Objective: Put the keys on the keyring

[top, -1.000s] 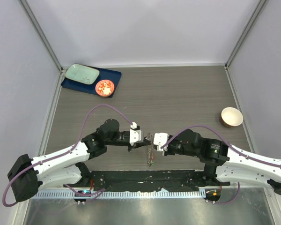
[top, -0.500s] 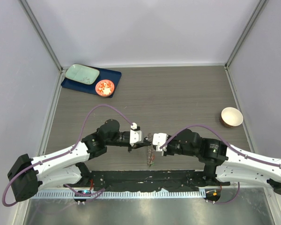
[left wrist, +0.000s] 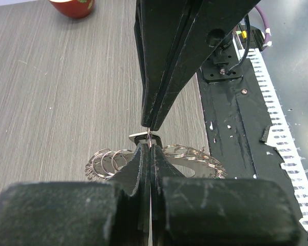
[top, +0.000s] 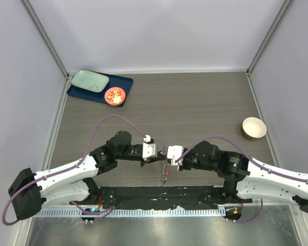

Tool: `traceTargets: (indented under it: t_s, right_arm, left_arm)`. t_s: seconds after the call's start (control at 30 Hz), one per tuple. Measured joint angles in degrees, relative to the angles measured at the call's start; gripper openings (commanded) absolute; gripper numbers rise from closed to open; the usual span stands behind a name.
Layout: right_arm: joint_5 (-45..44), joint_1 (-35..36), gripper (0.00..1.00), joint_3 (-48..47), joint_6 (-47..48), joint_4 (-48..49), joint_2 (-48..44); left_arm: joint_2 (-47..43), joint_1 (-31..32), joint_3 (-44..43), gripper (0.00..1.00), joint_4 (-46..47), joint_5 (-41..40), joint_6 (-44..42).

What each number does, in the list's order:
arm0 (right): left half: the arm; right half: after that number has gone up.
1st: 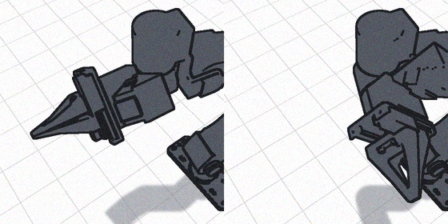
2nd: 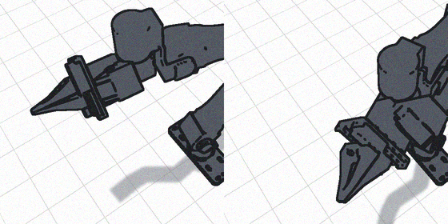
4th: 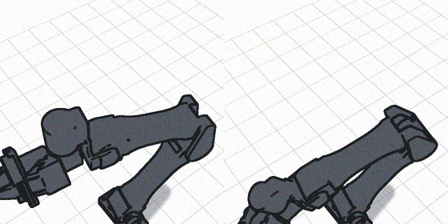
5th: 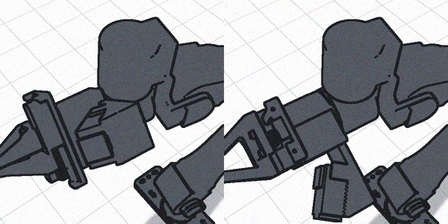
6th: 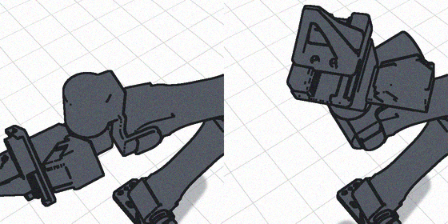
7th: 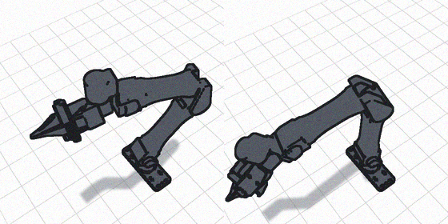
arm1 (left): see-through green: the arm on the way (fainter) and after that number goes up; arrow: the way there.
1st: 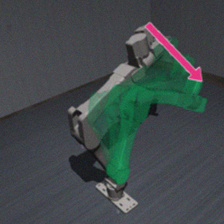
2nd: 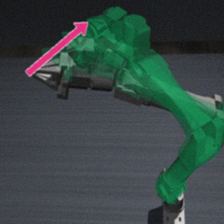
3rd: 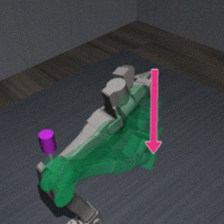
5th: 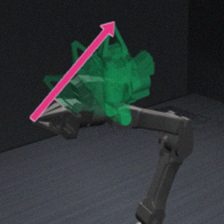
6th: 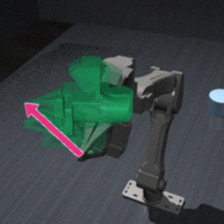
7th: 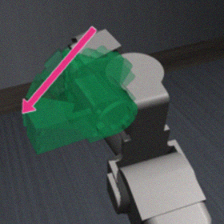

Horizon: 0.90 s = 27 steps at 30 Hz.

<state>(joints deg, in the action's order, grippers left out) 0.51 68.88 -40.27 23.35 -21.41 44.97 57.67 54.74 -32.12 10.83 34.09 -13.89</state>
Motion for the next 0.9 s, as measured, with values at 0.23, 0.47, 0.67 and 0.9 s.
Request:
traceTargets:
  t_s: [0.23, 0.47, 0.67, 0.9]
  right_arm:
    - [-1.6, 0.0, 0.01, 0.0, -0.6, -0.1, -0.5]
    - [-2.6, 0.0, 0.01, 0.0, -1.1, -0.5, -0.9]
    - [-3.3, 0.0, 0.01, 0.0, -1.1, -0.6, -1.0]
    - [-2.8, 0.0, 0.01, 0.0, -1.2, -0.9, -1.4]
  left_arm:
    - [0.0, 0.0, 0.0, 0.0, 0.0, -0.5, -0.1]
    - [0.0, 0.0, 0.0, 0.0, 0.0, -0.7, -0.1]
    - [0.0, 0.0, 0.0, 0.0, 0.0, -1.2, -0.1]
    - [0.0, 0.0, 0.0, 0.0, 0.0, -1.6, -0.1]
